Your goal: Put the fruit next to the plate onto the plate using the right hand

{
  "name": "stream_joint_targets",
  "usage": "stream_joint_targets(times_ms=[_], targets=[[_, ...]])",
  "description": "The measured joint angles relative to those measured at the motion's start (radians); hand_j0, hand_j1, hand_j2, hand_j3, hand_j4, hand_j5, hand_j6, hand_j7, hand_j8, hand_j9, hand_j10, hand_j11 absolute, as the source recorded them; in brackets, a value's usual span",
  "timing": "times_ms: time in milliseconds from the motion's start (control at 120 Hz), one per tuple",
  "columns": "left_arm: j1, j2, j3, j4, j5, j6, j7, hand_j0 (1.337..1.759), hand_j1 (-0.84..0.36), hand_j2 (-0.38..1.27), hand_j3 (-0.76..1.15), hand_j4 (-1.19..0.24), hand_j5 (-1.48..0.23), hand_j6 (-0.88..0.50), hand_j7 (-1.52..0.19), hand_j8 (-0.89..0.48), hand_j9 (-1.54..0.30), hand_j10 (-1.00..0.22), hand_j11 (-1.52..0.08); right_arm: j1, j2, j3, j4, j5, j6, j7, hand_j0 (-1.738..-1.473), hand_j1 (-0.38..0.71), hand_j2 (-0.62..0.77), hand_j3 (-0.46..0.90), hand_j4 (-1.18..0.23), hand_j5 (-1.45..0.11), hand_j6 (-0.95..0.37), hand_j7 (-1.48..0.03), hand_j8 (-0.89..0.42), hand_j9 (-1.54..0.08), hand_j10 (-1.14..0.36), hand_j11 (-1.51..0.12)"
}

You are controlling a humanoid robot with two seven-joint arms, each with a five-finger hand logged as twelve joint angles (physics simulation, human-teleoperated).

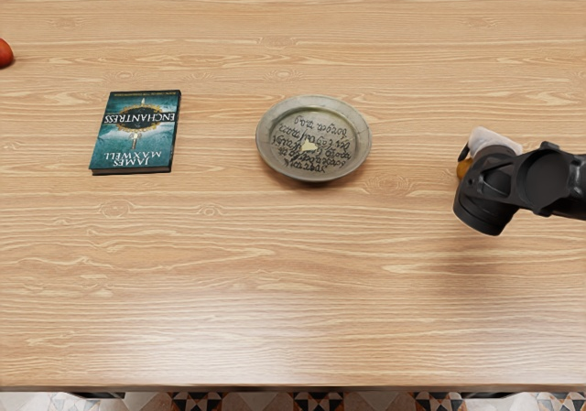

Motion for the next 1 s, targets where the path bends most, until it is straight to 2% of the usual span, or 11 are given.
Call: stream_joint_targets(times_ms=[217,417,575,1000], targets=[[-0.002,0.0,0.0,0.0,0.0,0.0,0.0,1.658,0.35,0.0,0.0,0.0,0.0,0.0,0.0,0.0,0.0,0.0,0.0,-0.006,0.007,-0.001,-0.017,0.001,-0.002,-0.002,-1.657,0.29,0.12,0.0,-0.57,-0.71,-0.47,-0.73,-0.53,-0.72,-0.57,-0.72],[-0.002,0.0,0.0,0.0,0.0,0.0,0.0,1.658,0.35,0.0,0.0,0.0,0.0,0.0,0.0,0.0,0.0,0.0,0.0,-0.008,0.012,-0.001,-0.026,0.008,-0.002,-0.001,-1.657,0.35,0.27,0.0,-0.59,-0.74,-0.47,-0.76,-0.54,-0.75,-0.59,-0.75],[-0.002,0.0,0.0,0.0,0.0,0.0,0.0,1.658,0.35,0.0,0.0,0.0,0.0,0.0,0.0,0.0,0.0,0.0,0.0,-0.006,0.013,-0.001,-0.026,0.006,-0.002,-0.001,-1.656,0.34,0.34,0.0,-0.64,-0.79,-0.5,-0.81,-0.56,-0.8,-0.63,-0.8],[-0.002,0.0,0.0,0.0,0.0,0.0,0.0,1.658,0.35,0.0,0.0,0.0,0.0,0.0,0.0,0.0,0.0,0.0,0.0,0.025,-0.008,0.042,0.015,0.008,0.001,-0.001,-1.658,0.33,0.38,0.0,-0.67,-0.86,-0.51,-0.86,-0.57,-0.86,-0.66,-0.86]])
